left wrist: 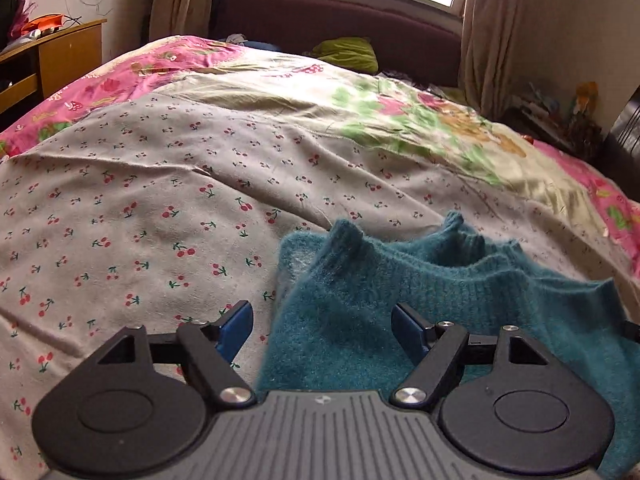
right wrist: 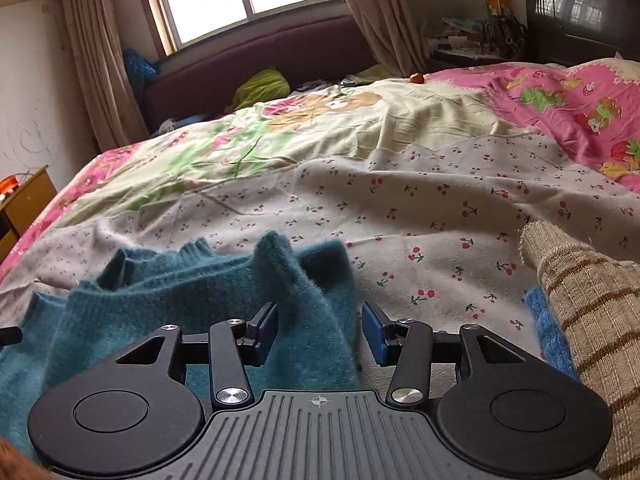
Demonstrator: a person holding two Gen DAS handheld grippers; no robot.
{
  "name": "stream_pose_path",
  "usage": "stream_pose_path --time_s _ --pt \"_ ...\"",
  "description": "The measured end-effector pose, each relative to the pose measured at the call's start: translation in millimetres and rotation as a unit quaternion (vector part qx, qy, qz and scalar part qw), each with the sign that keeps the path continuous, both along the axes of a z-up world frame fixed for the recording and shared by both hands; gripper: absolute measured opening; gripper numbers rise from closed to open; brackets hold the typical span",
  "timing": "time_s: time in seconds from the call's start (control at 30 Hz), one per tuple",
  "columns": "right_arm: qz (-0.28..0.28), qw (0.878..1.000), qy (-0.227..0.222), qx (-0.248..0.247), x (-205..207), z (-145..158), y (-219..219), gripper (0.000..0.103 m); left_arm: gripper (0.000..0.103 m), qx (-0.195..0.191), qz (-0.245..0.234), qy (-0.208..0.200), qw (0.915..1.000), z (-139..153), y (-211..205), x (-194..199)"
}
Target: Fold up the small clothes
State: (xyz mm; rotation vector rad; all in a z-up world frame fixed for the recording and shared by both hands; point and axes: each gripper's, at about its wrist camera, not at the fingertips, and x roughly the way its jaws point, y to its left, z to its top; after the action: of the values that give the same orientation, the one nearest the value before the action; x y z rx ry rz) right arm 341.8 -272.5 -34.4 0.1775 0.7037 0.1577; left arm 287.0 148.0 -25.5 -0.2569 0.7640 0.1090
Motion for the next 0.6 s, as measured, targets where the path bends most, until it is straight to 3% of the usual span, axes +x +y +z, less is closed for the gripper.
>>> stream_pose_path --time_s 0.1,0.27,0.37,0.43,0.47,0.5,0.53,0.57,0.6 --pt "0.011 1.0 0.012 0.002 9.0 -6.4 -1.1 0.046 0.086 0.004 -0.01 0.028 0.9996 -13.7 -2.6 8.2" --pt "0.04 0.999 0.004 0.013 13.6 -4.9 6.9 0.046 0.085 0.0 -0.014 0.023 0.9996 -13.4 -2.5 10.1" --pt "0.052 0.998 0.012 -0.02 22.9 -7.2 21.8 0.048 0.091 -0.002 -0.018 0.03 0.9994 -17.8 -2.4 16.9" --pt "0.048 0.998 0.022 -0.025 28.3 -8.6 25.5 0.04 0.098 -0.008 -0.02 0.045 0.9988 -23.0 -0.2 22.5" --pt "0.046 0.998 0.023 -0.023 28.7 -6.9 26.2 0.025 0.098 -0.019 -0.017 0.047 0.9986 -23.9 3.6 23.2" --pt "0.047 0.998 0.024 -0.014 27.7 -4.3 25.9 0.016 0.095 -0.031 -0.013 0.045 0.9984 -23.1 6.9 21.6" --pt "0.047 0.999 0.023 -0.006 25.6 -1.6 25.4 0.012 0.083 -0.037 -0.012 0.039 0.9984 -21.0 8.6 18.6" --pt "0.047 0.999 0.019 -0.004 23.1 1.1 25.8 0.011 0.071 -0.042 -0.017 0.032 0.9985 -18.3 8.8 14.9" --pt "0.047 0.999 0.014 -0.002 20.7 4.1 26.2 0.011 0.069 -0.038 -0.017 0.029 0.9987 -15.6 7.5 12.6"
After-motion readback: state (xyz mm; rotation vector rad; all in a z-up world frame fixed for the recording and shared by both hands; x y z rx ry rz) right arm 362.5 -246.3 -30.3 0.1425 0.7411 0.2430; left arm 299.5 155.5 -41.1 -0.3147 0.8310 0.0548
